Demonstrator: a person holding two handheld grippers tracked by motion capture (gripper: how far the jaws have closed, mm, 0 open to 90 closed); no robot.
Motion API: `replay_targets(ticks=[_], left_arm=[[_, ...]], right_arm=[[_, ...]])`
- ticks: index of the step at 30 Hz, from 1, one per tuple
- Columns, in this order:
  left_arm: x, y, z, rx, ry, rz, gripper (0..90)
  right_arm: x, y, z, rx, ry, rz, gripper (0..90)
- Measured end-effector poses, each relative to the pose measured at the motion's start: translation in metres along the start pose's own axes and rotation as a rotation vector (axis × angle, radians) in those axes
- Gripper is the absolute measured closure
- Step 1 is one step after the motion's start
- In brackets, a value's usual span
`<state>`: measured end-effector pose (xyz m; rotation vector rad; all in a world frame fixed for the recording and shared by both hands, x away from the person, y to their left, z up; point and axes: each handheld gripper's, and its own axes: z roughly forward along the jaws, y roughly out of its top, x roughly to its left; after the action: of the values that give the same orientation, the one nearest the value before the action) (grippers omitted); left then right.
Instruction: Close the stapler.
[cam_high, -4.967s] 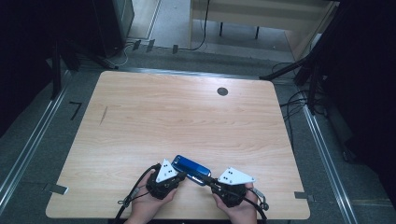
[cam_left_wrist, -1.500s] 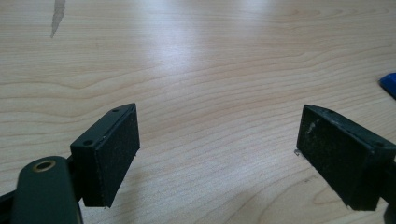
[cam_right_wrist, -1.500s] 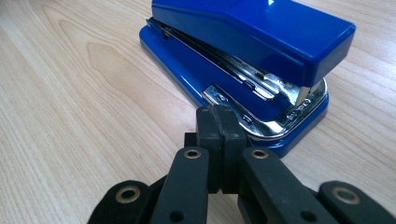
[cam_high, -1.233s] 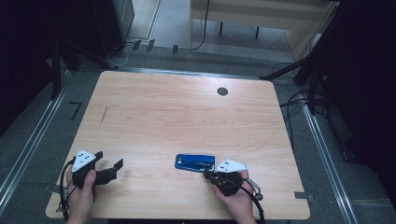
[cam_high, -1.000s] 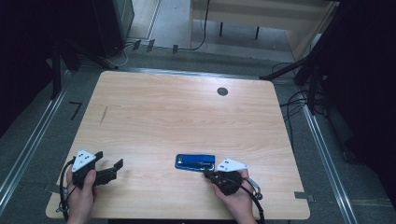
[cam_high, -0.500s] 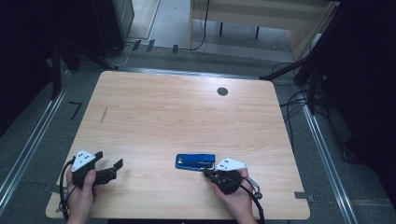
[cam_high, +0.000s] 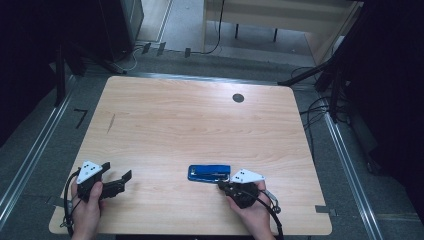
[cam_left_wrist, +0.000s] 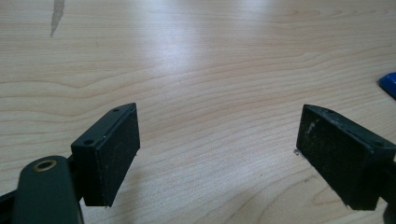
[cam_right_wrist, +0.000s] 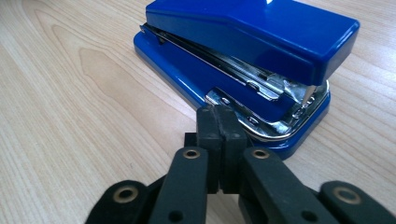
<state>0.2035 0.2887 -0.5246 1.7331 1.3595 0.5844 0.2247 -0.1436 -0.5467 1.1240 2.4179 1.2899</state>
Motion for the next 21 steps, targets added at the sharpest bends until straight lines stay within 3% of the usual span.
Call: replay_targets(ticks=[8, 21], left_arm=[[0.001, 0.000, 0.000, 0.000, -0.002, -0.002, 14.1], [0.001, 0.000, 0.000, 0.001, -0.004, -0.006, 14.1]], right_arm=[[-0.002, 0.001, -0.013, -0.041, 0.029, 0.021, 75.7], [-0.028, -0.001, -0.040, -0.093, -0.044, 0.081, 49.0]])
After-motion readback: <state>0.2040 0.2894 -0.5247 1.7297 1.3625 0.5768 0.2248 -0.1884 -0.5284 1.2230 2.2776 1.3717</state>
